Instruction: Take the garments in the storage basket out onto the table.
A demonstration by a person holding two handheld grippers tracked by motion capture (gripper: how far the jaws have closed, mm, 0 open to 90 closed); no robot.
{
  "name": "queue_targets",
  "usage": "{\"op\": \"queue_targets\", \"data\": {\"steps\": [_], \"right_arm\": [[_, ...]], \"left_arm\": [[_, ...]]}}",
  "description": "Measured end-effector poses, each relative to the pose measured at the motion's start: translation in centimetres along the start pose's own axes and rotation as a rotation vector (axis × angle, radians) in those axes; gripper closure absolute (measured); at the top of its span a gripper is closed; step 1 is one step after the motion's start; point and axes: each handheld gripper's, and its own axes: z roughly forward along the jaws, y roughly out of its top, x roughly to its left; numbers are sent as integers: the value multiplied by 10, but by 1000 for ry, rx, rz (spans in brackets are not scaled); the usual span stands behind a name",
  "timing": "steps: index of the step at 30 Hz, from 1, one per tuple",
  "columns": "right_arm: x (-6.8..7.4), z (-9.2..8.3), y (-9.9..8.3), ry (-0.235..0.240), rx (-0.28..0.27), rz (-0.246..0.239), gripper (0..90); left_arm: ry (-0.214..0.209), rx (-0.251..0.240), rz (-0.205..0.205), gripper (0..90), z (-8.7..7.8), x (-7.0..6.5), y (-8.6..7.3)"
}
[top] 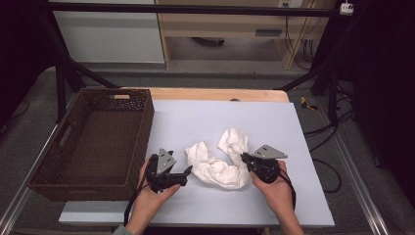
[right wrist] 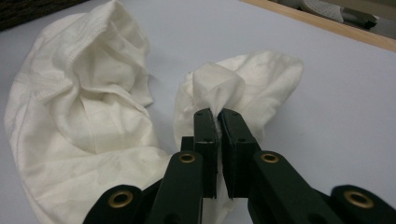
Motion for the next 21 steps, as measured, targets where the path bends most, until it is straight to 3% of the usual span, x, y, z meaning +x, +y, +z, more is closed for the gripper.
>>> {"op": "queue_targets", "data": {"steps": [9,21], "right_arm": [[-14,-14,-7,-29,-16,46,860],[-38,-17,-24,-68,11,123,859]], "left_arm": [[0,-2,2,161,-1,0,0],[4,1,4,161,-1,1,0]]}}
